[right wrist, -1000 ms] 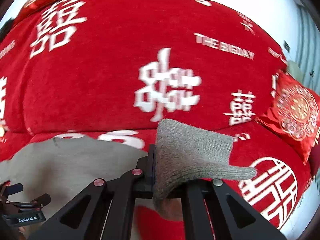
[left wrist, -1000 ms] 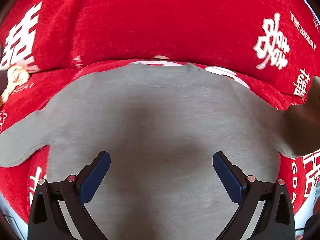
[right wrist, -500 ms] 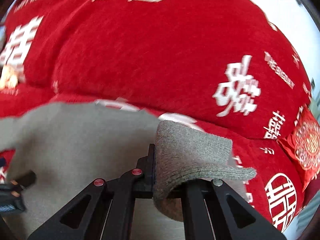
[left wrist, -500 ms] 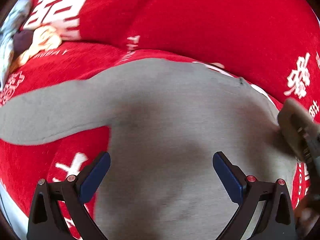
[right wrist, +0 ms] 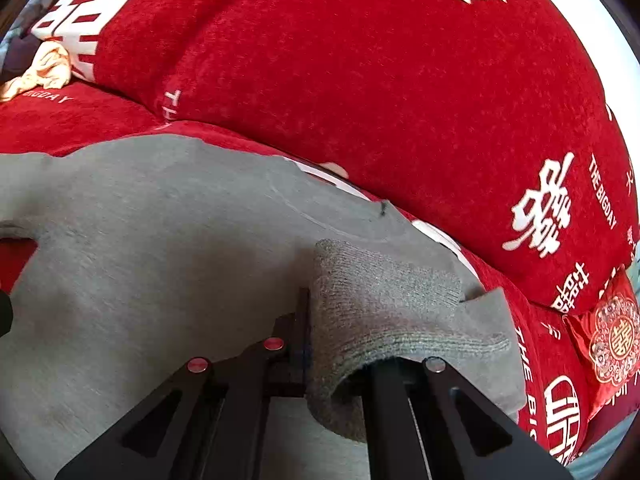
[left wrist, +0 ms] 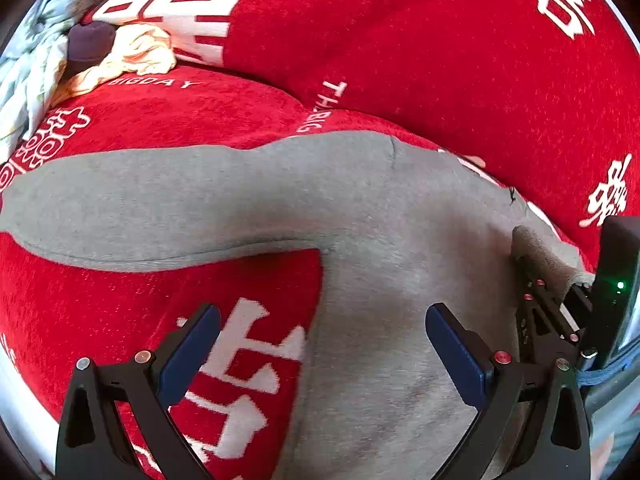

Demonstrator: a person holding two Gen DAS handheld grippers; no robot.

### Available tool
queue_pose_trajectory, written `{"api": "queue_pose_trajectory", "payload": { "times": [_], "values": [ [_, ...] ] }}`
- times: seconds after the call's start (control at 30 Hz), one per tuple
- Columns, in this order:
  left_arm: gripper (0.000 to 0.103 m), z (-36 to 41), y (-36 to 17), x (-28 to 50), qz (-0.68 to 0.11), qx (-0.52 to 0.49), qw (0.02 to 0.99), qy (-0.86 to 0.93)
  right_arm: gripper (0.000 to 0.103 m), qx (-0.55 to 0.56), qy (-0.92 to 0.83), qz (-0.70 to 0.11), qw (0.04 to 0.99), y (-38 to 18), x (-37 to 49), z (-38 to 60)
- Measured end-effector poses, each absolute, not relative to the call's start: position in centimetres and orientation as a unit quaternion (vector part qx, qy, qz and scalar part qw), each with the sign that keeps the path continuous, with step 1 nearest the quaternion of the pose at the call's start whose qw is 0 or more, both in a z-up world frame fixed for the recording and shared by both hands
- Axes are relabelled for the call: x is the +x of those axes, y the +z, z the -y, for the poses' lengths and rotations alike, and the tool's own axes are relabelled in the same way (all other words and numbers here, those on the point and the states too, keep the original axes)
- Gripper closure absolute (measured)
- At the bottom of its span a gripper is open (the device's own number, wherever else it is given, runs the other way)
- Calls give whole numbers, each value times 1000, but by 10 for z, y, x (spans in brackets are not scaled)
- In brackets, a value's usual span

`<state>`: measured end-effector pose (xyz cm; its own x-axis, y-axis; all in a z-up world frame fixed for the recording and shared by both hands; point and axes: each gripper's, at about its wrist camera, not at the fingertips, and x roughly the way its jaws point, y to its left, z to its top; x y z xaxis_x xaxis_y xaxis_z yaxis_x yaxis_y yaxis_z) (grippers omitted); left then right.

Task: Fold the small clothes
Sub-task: 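Open the right tool to lay the sleeve on the sweater back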

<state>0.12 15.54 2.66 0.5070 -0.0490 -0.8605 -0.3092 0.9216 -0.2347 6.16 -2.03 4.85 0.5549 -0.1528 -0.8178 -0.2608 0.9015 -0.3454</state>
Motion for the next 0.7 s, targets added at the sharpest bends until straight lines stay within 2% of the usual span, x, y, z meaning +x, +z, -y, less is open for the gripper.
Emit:
{"api": "queue_pose_trajectory", "payload": {
  "times": [0.13,0.23,0.3,0.4,0.63,0.7],
  "values": [
    [0,-164,25,-2,-488,-194,847,80,98,-221,36,-473,852,46,64,6],
    [0,-168,21,-5,-489,-200,845,82,91,-218,43,-486,845,40,66,-2],
    [0,-173,19,-8,-487,-210,844,84,66,-206,73,-504,836,35,65,-8],
    [0,-184,19,-17,-477,-235,842,89,46,-227,100,-483,840,41,54,-24],
    [0,-196,24,-28,-471,-239,841,118,45,-179,180,-475,843,76,43,-25],
    [0,-188,28,-24,-472,-235,843,111,39,-142,177,-467,855,93,45,0]
  ]
}}
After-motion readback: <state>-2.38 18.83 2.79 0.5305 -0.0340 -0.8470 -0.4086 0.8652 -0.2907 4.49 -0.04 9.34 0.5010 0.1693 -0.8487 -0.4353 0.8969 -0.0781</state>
